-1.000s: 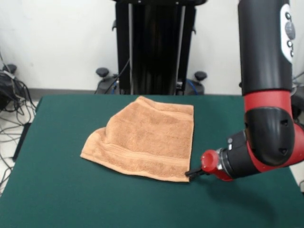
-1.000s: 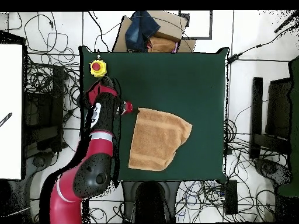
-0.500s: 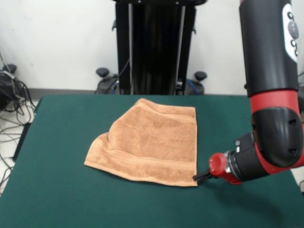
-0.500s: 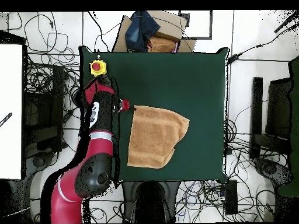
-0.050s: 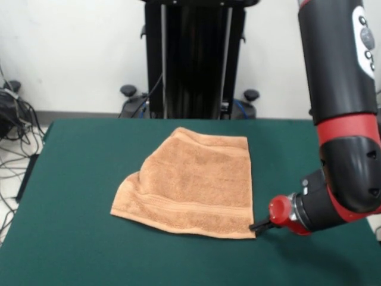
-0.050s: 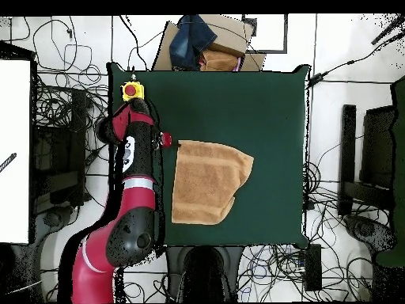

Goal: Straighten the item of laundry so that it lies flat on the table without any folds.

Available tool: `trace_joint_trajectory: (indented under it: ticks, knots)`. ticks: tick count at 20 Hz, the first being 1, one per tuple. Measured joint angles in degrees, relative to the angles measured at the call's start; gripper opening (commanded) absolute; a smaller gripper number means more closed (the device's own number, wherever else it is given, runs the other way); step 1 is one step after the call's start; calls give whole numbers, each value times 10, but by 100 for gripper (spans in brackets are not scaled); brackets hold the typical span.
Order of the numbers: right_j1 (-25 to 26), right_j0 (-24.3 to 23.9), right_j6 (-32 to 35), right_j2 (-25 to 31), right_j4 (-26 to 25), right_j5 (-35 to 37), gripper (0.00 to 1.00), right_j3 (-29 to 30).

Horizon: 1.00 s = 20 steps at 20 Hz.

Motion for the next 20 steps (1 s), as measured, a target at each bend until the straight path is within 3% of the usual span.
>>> trace_joint_trajectory:
  ticks: [20]
  knots:
    - [19, -5, 0, 0, 38, 11, 0, -74]
